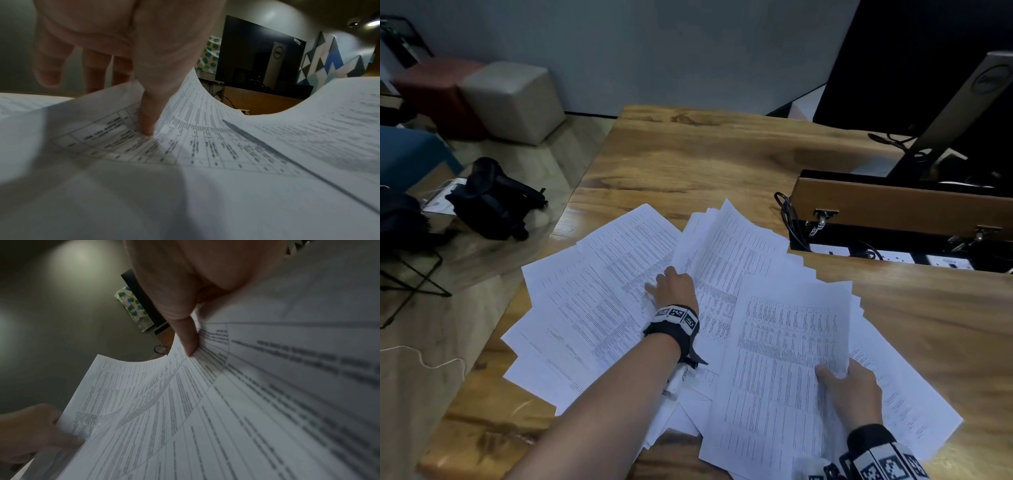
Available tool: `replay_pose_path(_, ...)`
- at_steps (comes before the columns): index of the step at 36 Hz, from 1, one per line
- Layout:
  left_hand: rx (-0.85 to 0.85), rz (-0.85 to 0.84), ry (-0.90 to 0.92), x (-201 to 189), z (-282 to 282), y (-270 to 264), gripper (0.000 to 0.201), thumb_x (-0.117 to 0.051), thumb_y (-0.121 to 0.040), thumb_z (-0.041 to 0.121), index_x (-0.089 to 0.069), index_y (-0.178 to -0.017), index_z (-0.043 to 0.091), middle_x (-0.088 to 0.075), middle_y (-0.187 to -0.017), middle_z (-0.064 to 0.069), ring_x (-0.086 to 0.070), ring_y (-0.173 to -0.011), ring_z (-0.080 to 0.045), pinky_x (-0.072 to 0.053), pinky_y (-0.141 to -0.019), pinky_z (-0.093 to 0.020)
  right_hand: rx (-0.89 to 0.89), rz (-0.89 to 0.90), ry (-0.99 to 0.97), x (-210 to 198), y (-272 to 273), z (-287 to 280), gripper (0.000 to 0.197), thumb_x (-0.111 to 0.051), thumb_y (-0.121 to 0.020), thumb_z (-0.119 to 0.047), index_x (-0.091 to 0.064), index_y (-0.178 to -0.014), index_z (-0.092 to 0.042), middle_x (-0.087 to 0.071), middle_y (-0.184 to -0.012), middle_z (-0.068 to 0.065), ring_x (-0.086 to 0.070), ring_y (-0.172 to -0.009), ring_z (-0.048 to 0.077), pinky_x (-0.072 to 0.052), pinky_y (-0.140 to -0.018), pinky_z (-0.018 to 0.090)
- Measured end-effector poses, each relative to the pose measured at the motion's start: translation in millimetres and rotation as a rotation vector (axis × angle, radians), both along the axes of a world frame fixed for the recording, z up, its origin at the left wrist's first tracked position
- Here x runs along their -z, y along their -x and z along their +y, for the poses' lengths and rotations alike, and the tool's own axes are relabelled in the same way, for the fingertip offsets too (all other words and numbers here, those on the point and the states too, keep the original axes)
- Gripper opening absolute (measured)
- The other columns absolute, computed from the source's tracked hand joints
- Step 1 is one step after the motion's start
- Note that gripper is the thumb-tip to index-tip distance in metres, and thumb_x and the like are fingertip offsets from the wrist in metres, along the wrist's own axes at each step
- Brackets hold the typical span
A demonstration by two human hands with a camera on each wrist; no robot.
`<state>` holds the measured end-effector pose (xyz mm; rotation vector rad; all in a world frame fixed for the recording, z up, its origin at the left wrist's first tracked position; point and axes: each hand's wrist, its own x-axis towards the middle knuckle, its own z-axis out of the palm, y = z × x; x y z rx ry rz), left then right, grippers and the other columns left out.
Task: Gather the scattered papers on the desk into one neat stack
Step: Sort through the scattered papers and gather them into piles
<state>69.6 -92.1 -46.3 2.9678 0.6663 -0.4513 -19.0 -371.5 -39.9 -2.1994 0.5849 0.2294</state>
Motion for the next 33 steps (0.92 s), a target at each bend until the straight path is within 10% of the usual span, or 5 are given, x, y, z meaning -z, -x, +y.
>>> replay_pose_path(9, -0.048, -0.139, 0.297, -6.2, 11.7, -5.0, 0.064, -0.061, -0.085, 0.002, -0.028, -0.139, 0.012, -0.059, -0.117, -0.016, -0.060, -0.104, -0.033, -0.051, -0.079, -0.041, 0.007, -0.010, -0.016, 0.5, 0.6, 5.0, 0.013, -0.067, -0.090, -0.014, -0.069, -0.099, -0.004, -0.070, -0.092, 0.013, -0.064, -0.087, 0.033, -0.053, -0.079, 0.039)
replay_pose_path(12, -0.079, -0.134, 0.433, -14.3, 22.6, -8.9, 0.016, -0.058, -0.083, 0.005, -0.052, -0.095, 0.014, -0.061, -0.089, -0.011, -0.059, -0.074, -0.028, -0.044, -0.062, -0.031, 0.010, -0.030, -0.061, -2.7, 0.4, 6.2, 0.014, -0.066, -0.091, -0.013, -0.068, -0.103, -0.006, -0.069, -0.093, 0.011, -0.065, -0.091, 0.032, -0.054, -0.084, 0.041)
replay_pose_path(16, -0.118, -0.127, 0.717, -24.5, 39.4, -6.3, 0.017, -0.058, -0.079, 0.012, -0.048, -0.067, 0.016, -0.050, -0.067, -0.002, -0.047, -0.060, -0.023, -0.032, -0.053, -0.024, 0.018, -0.045, -0.162, -11.2, -2.8, 6.0, 0.009, -0.066, -0.091, -0.012, -0.069, -0.099, -0.009, -0.072, -0.092, 0.007, -0.068, -0.089, 0.031, -0.056, -0.086, 0.045)
replay_pose_path(23, -0.178, -0.127, 1.076, -43.5, 80.3, 27.9, 0.036, -0.057, -0.085, 0.002, -0.057, -0.118, 0.014, -0.062, -0.099, -0.017, -0.060, -0.082, -0.029, -0.050, -0.068, -0.035, -0.018, -0.071, -0.439, -39.2, -15.4, 15.8, 0.016, -0.064, -0.093, -0.011, -0.070, -0.106, -0.004, -0.076, -0.099, 0.009, -0.073, -0.089, 0.026, -0.057, -0.073, 0.037)
replay_pose_path(33, -0.447, -0.118, 1.537, -33.7, 105.7, 87.3, 0.047, -0.063, -0.075, 0.002, -0.063, -0.122, 0.004, -0.067, -0.118, -0.027, -0.065, -0.106, -0.047, -0.046, -0.096, -0.064, -0.035, -0.010, -0.701, -40.3, -47.2, 76.1, 0.026, -0.068, -0.091, -0.015, -0.069, -0.114, -0.003, -0.076, -0.108, 0.014, -0.073, -0.097, 0.031, -0.057, -0.090, 0.052)
